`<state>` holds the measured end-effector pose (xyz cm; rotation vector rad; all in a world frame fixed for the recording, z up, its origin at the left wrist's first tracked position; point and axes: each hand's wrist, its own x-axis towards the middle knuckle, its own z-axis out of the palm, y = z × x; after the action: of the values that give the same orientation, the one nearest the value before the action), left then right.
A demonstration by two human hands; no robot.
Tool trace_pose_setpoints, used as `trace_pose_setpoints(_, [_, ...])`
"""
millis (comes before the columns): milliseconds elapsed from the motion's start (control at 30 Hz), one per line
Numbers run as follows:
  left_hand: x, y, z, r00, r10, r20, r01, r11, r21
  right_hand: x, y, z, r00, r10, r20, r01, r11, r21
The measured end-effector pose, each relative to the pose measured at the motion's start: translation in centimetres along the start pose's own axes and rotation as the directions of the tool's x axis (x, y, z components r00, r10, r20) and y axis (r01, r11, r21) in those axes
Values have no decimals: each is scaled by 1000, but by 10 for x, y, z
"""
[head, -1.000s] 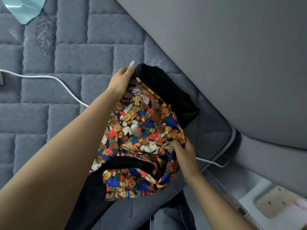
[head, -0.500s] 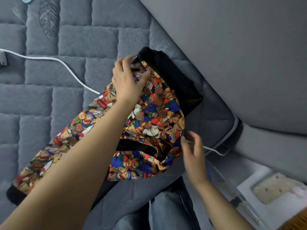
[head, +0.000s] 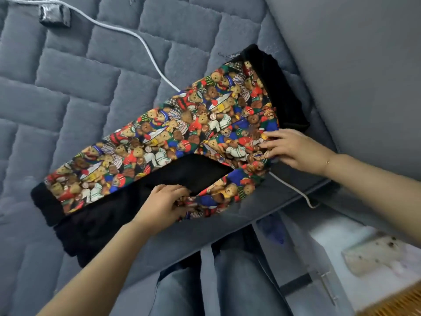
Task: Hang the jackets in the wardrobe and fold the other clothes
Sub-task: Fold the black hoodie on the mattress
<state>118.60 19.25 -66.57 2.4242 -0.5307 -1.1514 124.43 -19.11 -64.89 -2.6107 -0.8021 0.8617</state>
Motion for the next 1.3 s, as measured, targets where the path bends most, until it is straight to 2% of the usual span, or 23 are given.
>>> trace_pose_setpoints(67, [-27, 4, -16, 999, -17, 45, 28, 966, -259, 12, -3, -16, 996, 18, 87, -27, 994, 101])
trace_pose_setpoints(133, [-56, 10, -34, 999, -30, 38, 42, 934, -354, 24, -11, -39, 990, 56, 130, -79, 982, 173])
trace_pose_setpoints(233, [-87, 9, -69, 994, -106, -35, 80, 897, -434, 50, -24, -74, 998, 30, 56, -41, 974, 222])
trace_pose_setpoints(300, [-98, -2, -96, 975, -219, -20, 171, 812, -559, 76, -35, -95, 1000, 15, -11, -12, 958, 288])
trace_pose_setpoints(367, [-98, -24, -112, 927, -356, -123, 249, 824, -508, 111, -44, -109, 998, 30, -54, -11, 944, 330])
trace_pose_setpoints(467, [-77, -65, -119, 798, -504, -331, 445, 862, -241, 169, -51, -105, 996, 65, -66, -50, 977, 210])
trace_pose_setpoints(567, [-51, -102, -109, 661, -581, -475, 612, 783, -106, 213, -56, -81, 979, 162, -122, -169, 985, -46])
trace_pose_setpoints(633, [-45, -114, -94, 495, -653, -573, 654, 714, -249, 226, -59, -66, 954, 213, -211, -253, 949, -187])
trace_pose_setpoints(700, [-47, -111, -75, 264, -756, -600, 552, 628, -549, 219, -72, -53, 879, 227, -419, -289, 953, -89])
trace_pose_setpoints(733, [-49, -105, -63, 157, -824, -545, 435, 553, -711, 206, -83, -47, 809, 229, -542, -261, 965, 19])
trace_pose_setpoints(767, [-52, -97, -49, 78, -904, -420, 275, 424, -863, 189, -95, -39, 726, 255, -639, -214, 966, 142])
trace_pose_setpoints(800, [-54, -87, -39, 57, -975, -213, 106, 218, -970, 169, -108, -29, 668, 321, -672, -154, 942, 297])
trace_pose_setpoints(833, [-56, -79, -30, 111, -993, 29, -37, -34, -999, 150, -121, -18, 654, 432, -621, -107, 866, 489])
trace_pose_setpoints(867, [-56, -74, -23, 207, -953, 223, -128, -253, -959, 133, -136, -9, 666, 575, -475, -109, 705, 701])
trace_pose_setpoints(900, [-55, -73, -18, 295, -901, 318, -181, -379, -907, 120, -150, 2, 679, 693, -242, -154, 457, 876])
trace_pose_setpoints(933, [-54, -74, -17, 350, -870, 347, -223, -438, -871, 111, -162, 12, 679, 734, 20, -216, 174, 961])
trace_pose_setpoints(1000, [-48, -82, -24, 383, -855, 349, -310, -476, -823, 106, -184, 29, 678, 589, 440, -291, -335, 896])
trace_pose_setpoints(1033, [-44, -85, -30, 387, -848, 363, -344, -497, -797, 109, -193, 35, 687, 477, 548, -268, -535, 801])
trace_pose_setpoints(1067, [-41, -88, -36, 379, -843, 381, -364, -514, -776, 113, -200, 38, 701, 397, 592, -190, -696, 692])
trace_pose_setpoints(1100, [-38, -90, -41, 357, -846, 395, -365, -516, -775, 119, -204, 39, 715, 361, 598, -75, -812, 579])
trace_pose_setpoints(1133, [-37, -92, -43, 325, -854, 406, -359, -508, -783, 126, -207, 38, 723, 358, 592, 47, -879, 474])
trace_pose_setpoints(1200, [-40, -96, -43, 264, -873, 410, -373, -485, -791, 139, -205, 32, 729, 388, 564, 216, -912, 349])
trace_pose_setpoints(1300, [-52, -102, -39, 298, -864, 406, -429, -502, -751, 141, -200, 28, 710, 439, 551, 295, -896, 333])
